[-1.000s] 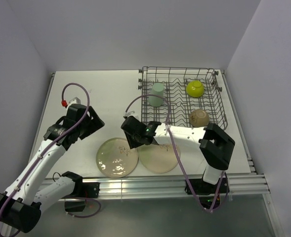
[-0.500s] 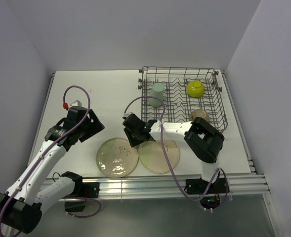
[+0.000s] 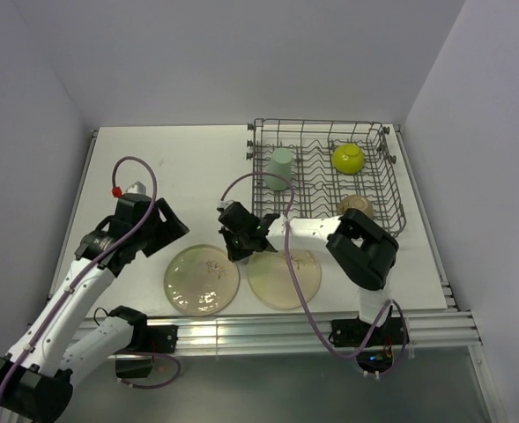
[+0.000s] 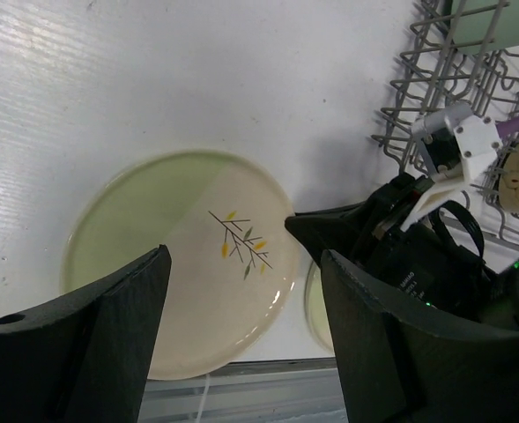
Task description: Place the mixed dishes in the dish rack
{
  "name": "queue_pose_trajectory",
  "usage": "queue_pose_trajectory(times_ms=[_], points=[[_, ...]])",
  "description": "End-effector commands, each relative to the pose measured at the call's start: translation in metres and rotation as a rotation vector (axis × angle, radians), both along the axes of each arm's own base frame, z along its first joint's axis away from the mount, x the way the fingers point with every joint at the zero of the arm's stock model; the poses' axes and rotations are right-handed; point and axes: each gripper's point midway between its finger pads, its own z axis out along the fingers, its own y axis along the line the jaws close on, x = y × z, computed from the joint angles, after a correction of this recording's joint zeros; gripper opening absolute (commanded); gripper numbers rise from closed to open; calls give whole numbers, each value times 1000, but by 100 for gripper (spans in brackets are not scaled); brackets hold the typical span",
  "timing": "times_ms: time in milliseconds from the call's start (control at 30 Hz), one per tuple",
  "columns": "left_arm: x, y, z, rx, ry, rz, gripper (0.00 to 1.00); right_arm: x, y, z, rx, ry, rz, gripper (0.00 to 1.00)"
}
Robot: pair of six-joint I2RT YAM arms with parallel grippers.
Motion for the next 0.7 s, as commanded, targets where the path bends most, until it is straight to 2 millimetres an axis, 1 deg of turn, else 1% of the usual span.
queue_pose_trajectory(times_ms=[0,33,100,133,200,233,267,300,333,367,400,433,467,500,567,600,633,667], points=[[-1,-2,19,-48,-50,8,75,23,-7,1,-41,-26,-103,0],[-4,-3,23,-60,-60,5,74,29,-4,8,-29,-37,-115,0],[-6,-5,23,-83,-58,7,73,36,-5,12,-26,-30,-143,0],[-8,-8,25,-107,-67,-3,72,41,0,19,-11,-35,-151,0],[-12,-13,21,-136,-55,-18,71,46,-1,21,-21,-30,-173,0],[-14,-18,18,-162,-46,-34,69,53,3,29,-10,-44,-184,0],[-14,-21,17,-175,-45,-39,68,56,4,30,-6,-39,-192,0],[-15,-23,16,-188,-43,-44,67,60,2,30,-11,-30,-205,0],[-17,-24,11,-199,-28,-46,65,65,6,37,2,-35,-212,0],[-17,-30,12,-225,-32,-63,64,68,6,36,3,-27,-218,0],[-18,-31,11,-235,-27,-66,62,72,9,42,13,-33,-221,0],[-19,-33,7,-246,-13,-63,62,74,11,44,17,-33,-221,0],[-19,-36,8,-261,-15,-72,62,75,13,44,18,-30,-221,0],[-19,-37,7,-272,-15,-72,60,78,17,50,27,-34,-219,0],[-21,-39,1,-294,0,-66,60,82,19,49,25,-25,-227,0],[-22,-42,2,-313,-5,-79,59,84,23,53,37,-21,-224,0],[-23,-43,-4,-324,13,-70,59,86,24,50,35,-14,-229,0],[-24,-45,-6,-336,16,-70,58,88,26,51,39,-13,-230,0]])
